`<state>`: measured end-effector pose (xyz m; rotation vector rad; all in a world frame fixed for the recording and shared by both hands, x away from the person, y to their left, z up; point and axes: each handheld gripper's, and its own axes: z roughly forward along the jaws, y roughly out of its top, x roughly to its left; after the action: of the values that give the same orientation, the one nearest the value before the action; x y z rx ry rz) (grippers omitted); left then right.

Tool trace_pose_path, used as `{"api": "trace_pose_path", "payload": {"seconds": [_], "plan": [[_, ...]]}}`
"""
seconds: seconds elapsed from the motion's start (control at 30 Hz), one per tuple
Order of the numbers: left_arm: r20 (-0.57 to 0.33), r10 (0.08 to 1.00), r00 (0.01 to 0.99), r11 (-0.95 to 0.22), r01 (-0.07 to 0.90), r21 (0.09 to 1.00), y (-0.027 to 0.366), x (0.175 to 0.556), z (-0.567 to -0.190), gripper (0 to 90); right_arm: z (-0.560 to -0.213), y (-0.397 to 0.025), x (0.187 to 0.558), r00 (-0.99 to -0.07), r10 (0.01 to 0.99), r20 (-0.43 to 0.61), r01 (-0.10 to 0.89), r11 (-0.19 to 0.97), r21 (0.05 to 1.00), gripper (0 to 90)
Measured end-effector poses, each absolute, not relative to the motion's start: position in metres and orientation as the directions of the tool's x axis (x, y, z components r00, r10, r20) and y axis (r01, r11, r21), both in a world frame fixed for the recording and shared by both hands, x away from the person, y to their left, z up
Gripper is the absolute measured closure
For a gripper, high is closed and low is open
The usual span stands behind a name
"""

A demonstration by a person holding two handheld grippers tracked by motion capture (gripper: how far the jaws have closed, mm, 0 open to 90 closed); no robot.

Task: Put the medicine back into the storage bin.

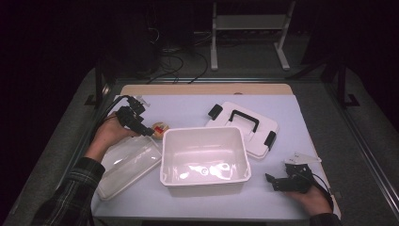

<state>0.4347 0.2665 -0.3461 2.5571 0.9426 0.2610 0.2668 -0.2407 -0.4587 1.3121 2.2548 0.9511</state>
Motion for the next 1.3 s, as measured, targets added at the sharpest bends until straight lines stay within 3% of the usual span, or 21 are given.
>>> {"api": "trace_pose_path", "payload": {"seconds": [0.43,1.3], "plan": [[0.000,0.639,0.770,-0.721,0.598,0.350,0.245,0.470,-0.374,9.0,-0.459,-0.241,0.267,-0.502,0.865,0.025,0.620,0.340,0.707,9.3],[0.010,0.636,0.771,-0.756,0.621,0.208,0.224,0.491,-0.415,7.6,-0.459,-0.241,0.267,-0.502,0.864,0.026,0.620,0.339,0.707,9.3]]}}
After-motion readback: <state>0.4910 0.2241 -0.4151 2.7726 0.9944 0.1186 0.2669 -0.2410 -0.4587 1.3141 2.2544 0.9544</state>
